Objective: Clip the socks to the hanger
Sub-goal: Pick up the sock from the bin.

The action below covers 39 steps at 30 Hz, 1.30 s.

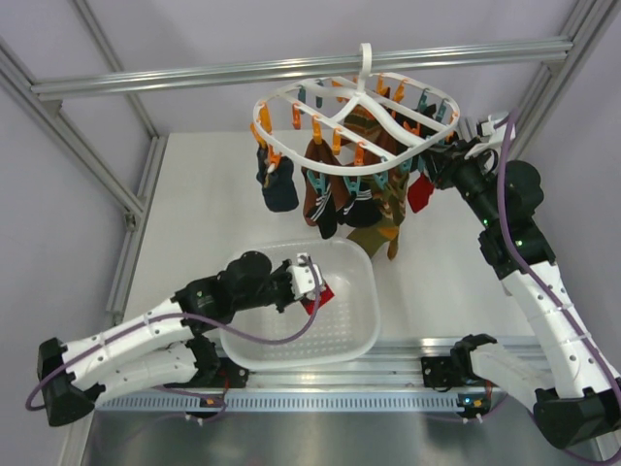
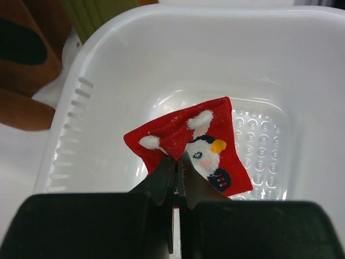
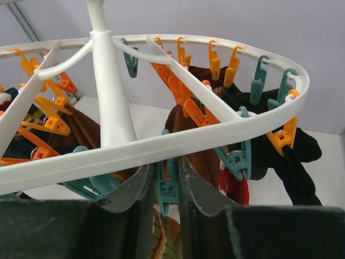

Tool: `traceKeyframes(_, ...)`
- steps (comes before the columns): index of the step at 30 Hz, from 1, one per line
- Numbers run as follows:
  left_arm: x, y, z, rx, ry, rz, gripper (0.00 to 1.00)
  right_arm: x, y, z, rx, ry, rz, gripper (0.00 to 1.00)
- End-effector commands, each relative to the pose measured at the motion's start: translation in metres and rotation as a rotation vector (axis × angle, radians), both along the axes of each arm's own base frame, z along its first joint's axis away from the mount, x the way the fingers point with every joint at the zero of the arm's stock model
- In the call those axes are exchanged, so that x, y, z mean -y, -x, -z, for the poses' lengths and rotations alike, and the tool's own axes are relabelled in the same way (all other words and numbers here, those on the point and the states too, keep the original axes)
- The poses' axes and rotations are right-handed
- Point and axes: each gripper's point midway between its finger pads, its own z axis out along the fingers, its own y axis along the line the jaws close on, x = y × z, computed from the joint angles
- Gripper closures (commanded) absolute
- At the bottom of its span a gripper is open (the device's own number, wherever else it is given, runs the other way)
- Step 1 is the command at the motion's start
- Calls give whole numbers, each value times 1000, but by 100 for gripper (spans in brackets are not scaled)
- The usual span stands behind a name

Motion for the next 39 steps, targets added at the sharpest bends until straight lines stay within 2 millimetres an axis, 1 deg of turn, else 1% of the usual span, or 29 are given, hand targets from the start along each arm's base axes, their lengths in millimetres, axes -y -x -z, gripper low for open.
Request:
traceKeyframes(1,7,7,-2,179,26,182,100,-13,-7,-7,29,-30,-40,100)
traceKeyframes(2,6,3,7,147,-15,156,100,-13,-7,-7,28,-30,-42,100)
traceKeyframes(3,5,3,13,103,-40,138,100,-13,-7,-8,30,-32,-42,100)
traceKeyframes(4,2,12,24,44,-88,168,100,-13,-7,-9,30,-32,-41,100)
traceKeyframes(6,7,13,27,7,-110,183,100,-13,-7,-8,26,-26,-39,100)
traceKeyframes(8,10,12,34,18,-131,207,100,-12,-7,-7,25,-24,-38,100)
traceKeyframes(9,12,7,43,42,-171,229,100,-13,-7,-6,25,-23,-40,100)
traceKeyframes(10,13,4,48,52,-196,236,100,-13,-7,-7,26,-23,-40,100)
traceKeyframes(11,17,-8,57,62,-243,217,100,-13,-7,-5,22,-23,-40,100)
traceKeyframes(13,21,-19,66,83,-297,207,100,-13,-8,-3,21,-23,-41,100)
traceKeyframes(14,24,-30,73,78,-343,178,100,-13,-7,-3,20,-26,-42,100)
traceKeyframes(16,28,-36,78,87,-368,182,99,-13,-8,-1,17,-23,-40,100)
traceKeyframes(17,30,-38,83,84,-379,185,94,-14,-9,0,15,-21,-41,100)
traceKeyframes(19,34,-39,86,107,-369,211,86,-14,-9,0,16,-18,-41,100)
traceKeyframes(20,32,-38,90,107,-375,211,80,-14,-8,0,16,-18,-41,100)
traceKeyframes(24,31,-36,92,74,-374,190,62,-12,-8,2,17,-14,-38,100)
traceKeyframes(27,26,-31,102,38,-388,187,58,-13,-8,4,13,-16,-39,100)
traceKeyframes(36,24,-24,131,-46,-413,172,59,-12,-7,5,15,-14,-36,100)
traceKeyframes(37,24,-24,133,-47,-413,173,60,-12,-7,5,15,-15,-35,100)
traceKeyframes(39,24,-24,137,-50,-414,175,72,-12,-8,6,10,-14,-35,100)
